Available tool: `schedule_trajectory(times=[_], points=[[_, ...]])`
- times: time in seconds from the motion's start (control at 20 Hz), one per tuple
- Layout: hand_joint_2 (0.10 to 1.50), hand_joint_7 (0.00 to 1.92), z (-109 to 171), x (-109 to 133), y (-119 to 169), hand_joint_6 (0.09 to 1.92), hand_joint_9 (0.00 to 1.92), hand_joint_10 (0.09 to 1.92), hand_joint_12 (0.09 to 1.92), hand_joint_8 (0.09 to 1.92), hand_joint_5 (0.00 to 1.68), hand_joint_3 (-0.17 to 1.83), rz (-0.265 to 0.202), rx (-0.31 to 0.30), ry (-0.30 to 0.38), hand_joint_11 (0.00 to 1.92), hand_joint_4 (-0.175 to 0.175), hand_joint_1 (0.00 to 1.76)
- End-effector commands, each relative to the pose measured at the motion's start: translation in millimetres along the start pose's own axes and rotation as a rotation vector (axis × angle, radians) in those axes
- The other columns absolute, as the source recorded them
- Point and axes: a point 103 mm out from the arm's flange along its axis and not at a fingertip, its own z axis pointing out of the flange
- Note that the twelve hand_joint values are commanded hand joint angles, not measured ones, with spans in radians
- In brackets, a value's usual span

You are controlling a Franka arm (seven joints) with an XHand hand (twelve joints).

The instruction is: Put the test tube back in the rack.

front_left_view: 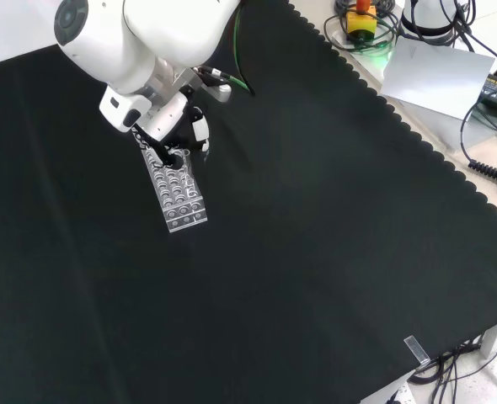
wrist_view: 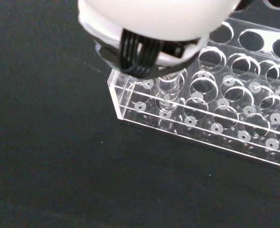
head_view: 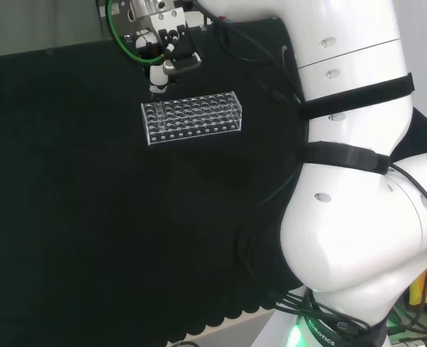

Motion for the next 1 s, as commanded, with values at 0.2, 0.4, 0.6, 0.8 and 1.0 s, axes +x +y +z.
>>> schedule_trajectory(times=[0.2,0.4,0.6,0.8,1.0], points=[[0.60,1.84,20.7,9.8,5.1,0.45,1.62,0.48,0.96,0.32,1.40,0.70,-0.013,0.021,0.021,1.16,-0.175,1.23],[0.60,1.84,21.7,8.5,4.5,0.45,1.62,0.48,0.96,0.32,1.40,0.70,-0.019,0.028,0.028,1.16,-0.175,1.23],[0.60,1.84,22.7,7.3,3.8,0.45,1.62,0.48,0.96,0.32,1.39,0.70,-0.014,0.024,0.041,1.16,-0.175,1.23],[0.68,1.51,23.3,3.4,2.4,0.56,1.36,0.54,1.22,0.26,1.14,0.53,-0.039,0.118,0.086,0.85,-0.107,1.16],[0.57,0.52,19.6,1.7,0.0,0.47,0.69,0.86,1.45,0.73,0.43,0.54,-0.056,0.146,0.090,0.46,0.006,0.94]])
